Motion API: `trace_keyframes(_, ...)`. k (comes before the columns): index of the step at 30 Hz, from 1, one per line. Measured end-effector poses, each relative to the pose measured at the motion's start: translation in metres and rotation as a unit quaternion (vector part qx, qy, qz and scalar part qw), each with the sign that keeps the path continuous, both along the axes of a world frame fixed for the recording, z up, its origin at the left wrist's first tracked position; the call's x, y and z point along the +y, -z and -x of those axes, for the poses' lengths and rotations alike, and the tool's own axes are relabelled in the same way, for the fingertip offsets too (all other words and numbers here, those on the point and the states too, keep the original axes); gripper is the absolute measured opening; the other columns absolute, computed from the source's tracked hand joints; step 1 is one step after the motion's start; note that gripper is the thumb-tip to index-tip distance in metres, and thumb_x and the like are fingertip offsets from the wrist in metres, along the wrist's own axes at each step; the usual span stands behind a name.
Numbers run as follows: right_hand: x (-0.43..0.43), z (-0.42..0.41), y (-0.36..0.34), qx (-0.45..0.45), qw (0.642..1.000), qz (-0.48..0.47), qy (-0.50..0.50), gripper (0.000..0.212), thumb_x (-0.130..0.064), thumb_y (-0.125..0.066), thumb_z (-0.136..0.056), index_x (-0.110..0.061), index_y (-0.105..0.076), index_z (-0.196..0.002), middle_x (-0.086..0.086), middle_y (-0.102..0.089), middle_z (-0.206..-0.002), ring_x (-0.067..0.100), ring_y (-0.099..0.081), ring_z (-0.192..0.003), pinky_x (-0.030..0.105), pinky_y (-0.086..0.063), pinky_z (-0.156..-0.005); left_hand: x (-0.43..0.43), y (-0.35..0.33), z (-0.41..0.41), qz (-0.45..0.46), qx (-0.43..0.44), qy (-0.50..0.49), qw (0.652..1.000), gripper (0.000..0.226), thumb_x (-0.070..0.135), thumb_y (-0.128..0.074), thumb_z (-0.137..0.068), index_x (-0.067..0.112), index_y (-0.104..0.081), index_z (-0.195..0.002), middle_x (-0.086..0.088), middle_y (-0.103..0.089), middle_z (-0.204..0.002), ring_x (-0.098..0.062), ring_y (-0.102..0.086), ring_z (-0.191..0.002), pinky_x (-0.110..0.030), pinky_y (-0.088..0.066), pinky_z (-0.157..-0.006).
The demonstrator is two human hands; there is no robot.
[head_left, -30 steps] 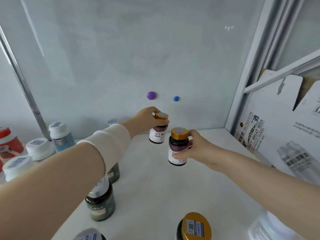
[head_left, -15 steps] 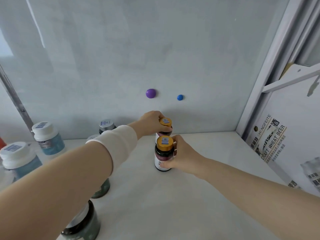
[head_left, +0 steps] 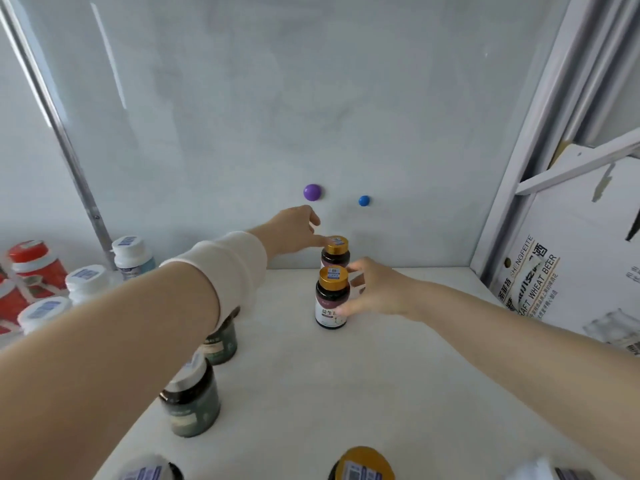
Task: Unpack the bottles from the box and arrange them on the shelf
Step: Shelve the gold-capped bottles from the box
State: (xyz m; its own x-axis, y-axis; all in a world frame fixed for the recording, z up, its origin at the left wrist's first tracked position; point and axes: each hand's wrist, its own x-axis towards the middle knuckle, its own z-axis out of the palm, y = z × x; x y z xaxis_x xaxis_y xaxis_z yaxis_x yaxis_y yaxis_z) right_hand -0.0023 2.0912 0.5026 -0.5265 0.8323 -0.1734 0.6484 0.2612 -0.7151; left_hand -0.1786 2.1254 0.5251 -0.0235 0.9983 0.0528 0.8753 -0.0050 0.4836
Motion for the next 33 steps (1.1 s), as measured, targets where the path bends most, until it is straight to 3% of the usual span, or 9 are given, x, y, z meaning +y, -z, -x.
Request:
trace_keyframes(2,-0.005,0.003,-0.012,-0.041,0.999,-0.027,0.002,0.066,-0.017,-0.075,-0.077,-0.005,-0.040,-0.132,0.011,-0.052,-0.120,0.021,-0.051,-0.115,0.021,-0.042,-0.082,-0.029,-0.017,0.006,-0.018,0.136,-0.004,0.991,0.045,0.037,-0.055,-0.091,0.013,-0.046,-0.129,-0.004,-0.055,-0.128,-0.023,-0.052,-0.116,-0.031,-0.040,-0.094)
trace_keyframes(4,-0.013,0.010,-0.022,-0.069,0.995,-0.070,-0.010,0.065,-0.024,-0.076,-0.074,-0.007,-0.041,-0.127,0.012,-0.052,-0.126,0.028,-0.051,-0.121,0.037,-0.045,-0.090,-0.063,-0.031,0.013,-0.042,0.310,-0.009,0.950,0.040,0.035,-0.049,-0.094,0.015,-0.045,-0.129,-0.006,-0.054,-0.126,-0.025,-0.054,-0.113,-0.034,-0.042,-0.089)
trace_keyframes(5,-0.021,0.014,-0.029,-0.088,0.991,-0.100,-0.019,0.066,-0.027,-0.074,-0.075,-0.007,-0.040,-0.129,0.014,-0.050,-0.128,0.030,-0.051,-0.121,0.038,-0.045,-0.092,-0.082,-0.039,0.017,-0.054,0.370,-0.013,0.927,0.039,0.033,-0.047,-0.095,0.015,-0.044,-0.129,-0.007,-0.054,-0.125,-0.027,-0.054,-0.112,-0.034,-0.041,-0.087)
trace_keyframes(9,-0.069,0.038,-0.055,-0.141,0.962,-0.229,-0.050,0.071,-0.037,-0.061,-0.086,-0.012,-0.025,-0.142,0.014,-0.035,-0.138,0.029,-0.042,-0.126,0.033,-0.038,-0.094,-0.158,-0.059,0.039,-0.052,0.452,-0.066,0.888,0.036,0.032,-0.045,-0.096,0.016,-0.045,-0.128,-0.007,-0.054,-0.123,-0.027,-0.054,-0.109,-0.032,-0.037,-0.081)
trace_keyframes(13,-0.130,0.090,-0.064,-0.107,0.945,-0.292,-0.098,0.062,-0.035,-0.055,-0.090,-0.011,-0.028,-0.140,0.014,-0.034,-0.139,0.031,-0.040,-0.127,0.037,-0.036,-0.098,-0.246,-0.069,0.074,-0.019,0.491,-0.127,0.862,0.034,0.032,-0.045,-0.095,0.014,-0.048,-0.124,-0.007,-0.058,-0.116,-0.027,-0.057,-0.105,-0.034,-0.043,-0.082)
trace_keyframes(21,-0.287,0.250,-0.061,-0.065,0.887,-0.374,-0.261,0.055,-0.033,-0.052,-0.091,-0.008,-0.032,-0.136,0.017,-0.039,-0.136,0.033,-0.043,-0.124,0.040,-0.040,-0.098,-0.441,-0.061,0.179,0.053,0.502,-0.274,0.819,0.032,0.026,-0.044,-0.094,0.014,-0.050,-0.122,-0.006,-0.061,-0.111,-0.027,-0.061,-0.099,-0.034,-0.046,-0.078)
trace_keyframes(25,-0.383,0.350,-0.052,-0.043,0.853,-0.390,-0.344,0.058,-0.036,-0.050,-0.091,-0.007,-0.031,-0.138,0.018,-0.037,-0.139,0.034,-0.040,-0.128,0.041,-0.039,-0.099,-0.558,-0.045,0.248,0.122,0.480,-0.346,0.797,0.033,0.028,-0.046,-0.093,0.014,-0.049,-0.123,-0.006,-0.061,-0.117,-0.028,-0.060,-0.106,-0.037,-0.047,-0.087)
trace_keyframes(29,-0.487,0.447,-0.013,-0.037,0.825,-0.370,-0.425,0.055,-0.035,-0.047,-0.092,-0.008,-0.032,-0.138,0.017,-0.034,-0.141,0.034,-0.038,-0.129,0.041,-0.036,-0.101,-0.674,-0.004,0.317,0.200,0.373,-0.420,0.803,0.039,0.036,-0.045,-0.095,0.016,-0.046,-0.129,-0.006,-0.060,-0.121,-0.028,-0.059,-0.108,-0.036,-0.048,-0.088)
trace_keyframes(33,-0.569,0.517,0.059,-0.125,0.776,-0.320,-0.528,0.057,-0.037,-0.047,-0.093,-0.009,-0.030,-0.140,0.015,-0.034,-0.144,0.034,-0.039,-0.129,0.041,-0.038,-0.102,-0.762,0.071,0.374,0.361,0.221,-0.459,0.781,0.046,0.040,-0.052,-0.090,0.017,-0.051,-0.130,-0.005,-0.056,-0.130,-0.029,-0.054,-0.118,-0.039,-0.046,-0.097)
